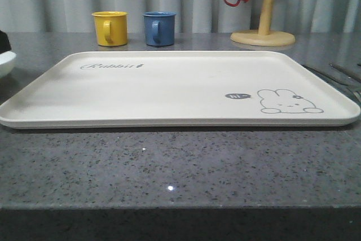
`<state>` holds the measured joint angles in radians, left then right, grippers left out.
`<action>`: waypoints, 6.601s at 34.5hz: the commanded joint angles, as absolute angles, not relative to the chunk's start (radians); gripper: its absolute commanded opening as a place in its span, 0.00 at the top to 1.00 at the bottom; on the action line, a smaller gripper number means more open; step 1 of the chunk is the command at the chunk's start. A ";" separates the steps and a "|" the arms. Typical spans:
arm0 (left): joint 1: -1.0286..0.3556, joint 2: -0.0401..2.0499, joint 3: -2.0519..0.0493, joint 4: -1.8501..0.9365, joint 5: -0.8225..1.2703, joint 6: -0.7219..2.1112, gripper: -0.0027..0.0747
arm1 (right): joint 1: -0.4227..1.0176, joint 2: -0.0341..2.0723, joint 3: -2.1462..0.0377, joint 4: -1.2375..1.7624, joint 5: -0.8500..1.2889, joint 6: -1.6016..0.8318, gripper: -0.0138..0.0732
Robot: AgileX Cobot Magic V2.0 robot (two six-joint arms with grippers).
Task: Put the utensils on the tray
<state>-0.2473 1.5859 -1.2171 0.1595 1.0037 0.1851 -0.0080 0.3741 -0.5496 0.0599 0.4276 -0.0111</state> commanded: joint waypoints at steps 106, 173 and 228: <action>-0.266 0.333 -0.393 0.058 0.142 0.061 0.99 | -0.013 0.388 -0.583 0.060 0.350 -0.017 0.12; -0.266 0.284 -0.381 0.058 0.134 0.061 0.99 | 0.079 1.560 -1.213 0.123 0.776 -0.017 0.43; -0.266 0.284 -0.381 0.058 0.134 0.061 0.99 | 0.148 1.498 -1.424 -0.082 1.042 0.224 0.83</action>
<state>-0.2639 0.2747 -0.3524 0.0604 0.2190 0.0735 0.1090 1.5468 -1.3351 -0.0107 0.9857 0.1702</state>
